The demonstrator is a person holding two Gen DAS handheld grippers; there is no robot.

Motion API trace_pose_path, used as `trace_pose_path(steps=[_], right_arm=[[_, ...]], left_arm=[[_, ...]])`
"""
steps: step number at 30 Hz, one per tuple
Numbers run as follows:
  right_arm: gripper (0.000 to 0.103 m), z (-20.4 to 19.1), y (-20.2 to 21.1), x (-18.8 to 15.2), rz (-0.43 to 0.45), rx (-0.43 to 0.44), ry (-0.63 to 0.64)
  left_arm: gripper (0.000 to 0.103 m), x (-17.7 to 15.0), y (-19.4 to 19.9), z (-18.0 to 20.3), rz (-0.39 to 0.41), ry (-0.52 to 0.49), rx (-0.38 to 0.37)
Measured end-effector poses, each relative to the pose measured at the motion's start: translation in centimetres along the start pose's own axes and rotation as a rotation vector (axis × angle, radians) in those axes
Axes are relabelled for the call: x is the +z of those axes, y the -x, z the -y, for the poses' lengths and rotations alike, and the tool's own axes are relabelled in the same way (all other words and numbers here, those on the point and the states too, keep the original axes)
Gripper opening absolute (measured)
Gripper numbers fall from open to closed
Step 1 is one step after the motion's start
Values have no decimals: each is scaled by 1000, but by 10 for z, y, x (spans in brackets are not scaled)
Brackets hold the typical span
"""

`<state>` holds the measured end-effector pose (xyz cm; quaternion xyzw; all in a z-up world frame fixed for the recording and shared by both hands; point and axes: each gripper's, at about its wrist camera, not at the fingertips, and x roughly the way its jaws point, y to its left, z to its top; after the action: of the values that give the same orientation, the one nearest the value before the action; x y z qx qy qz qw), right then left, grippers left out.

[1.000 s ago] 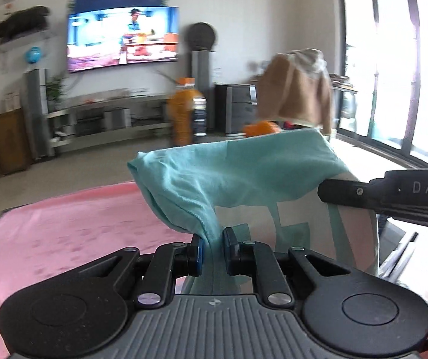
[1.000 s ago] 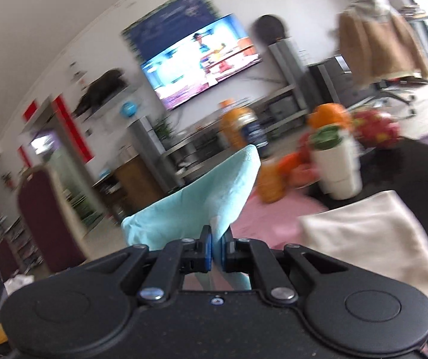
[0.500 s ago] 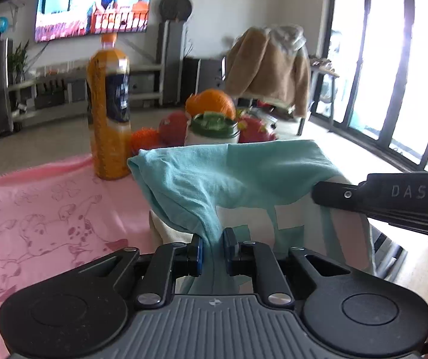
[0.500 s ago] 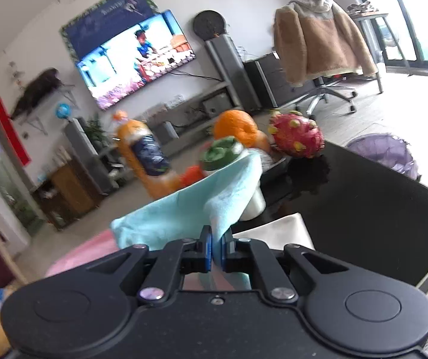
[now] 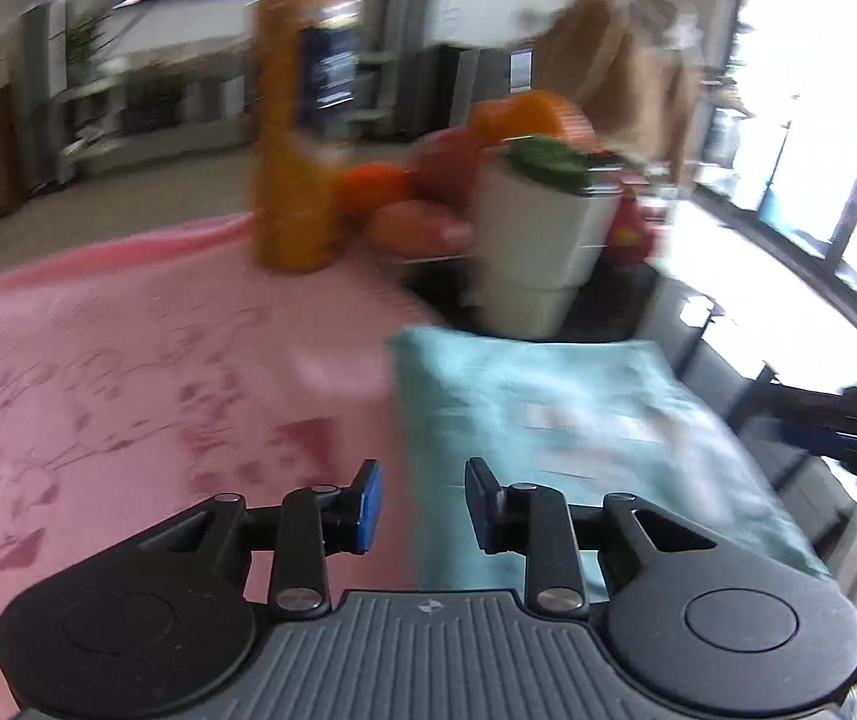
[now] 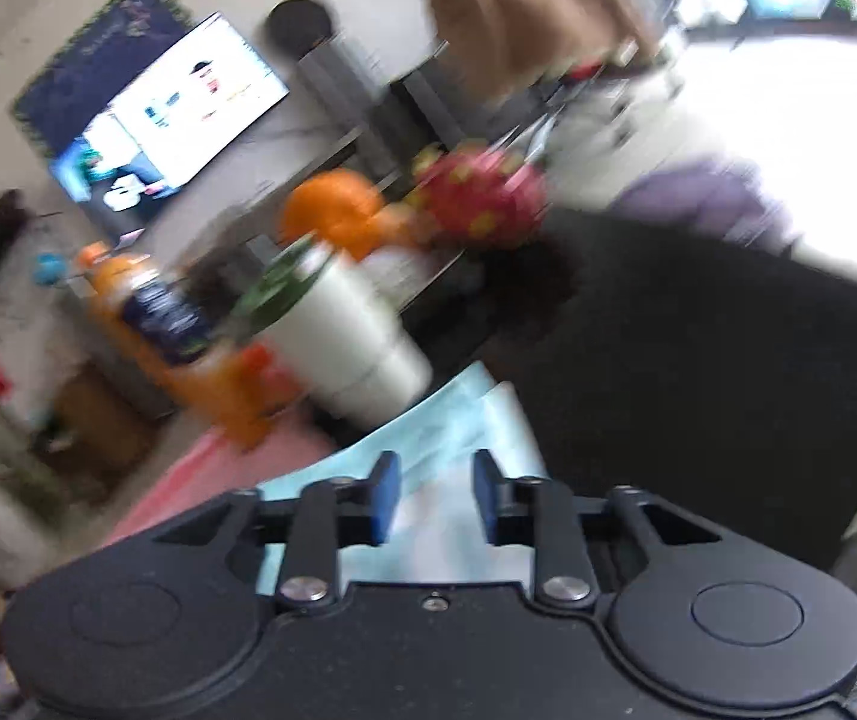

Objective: Fold clothes
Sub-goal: 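Lift the folded shirt with both grippers and carry it toward the black table, then lower the folded shirt onto the stack and open both grippers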

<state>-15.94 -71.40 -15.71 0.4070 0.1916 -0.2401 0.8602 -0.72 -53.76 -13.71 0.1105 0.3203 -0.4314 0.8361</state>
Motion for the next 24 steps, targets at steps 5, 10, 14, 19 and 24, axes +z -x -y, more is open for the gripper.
trace_pose_path(steps=[5,10,14,19,24], right_arm=[[16,11,-22,-3,-107,-82,-21],[10,44,26,-8,-52,-124,-251],[20,42,78,-28,51,-92,-303],[20,42,62,-49,-58,19,-395],[19,50,76,-53,15,-213,-424]], left_arm=[[38,-21,-14,15,-64,-75,13],[38,-37,2,6,-105,-128,101],[35,-41,30,5,-56,-148,76],[43,-47,14,28,-112,-199,66],[46,-58,12,34,-202,-275,132]])
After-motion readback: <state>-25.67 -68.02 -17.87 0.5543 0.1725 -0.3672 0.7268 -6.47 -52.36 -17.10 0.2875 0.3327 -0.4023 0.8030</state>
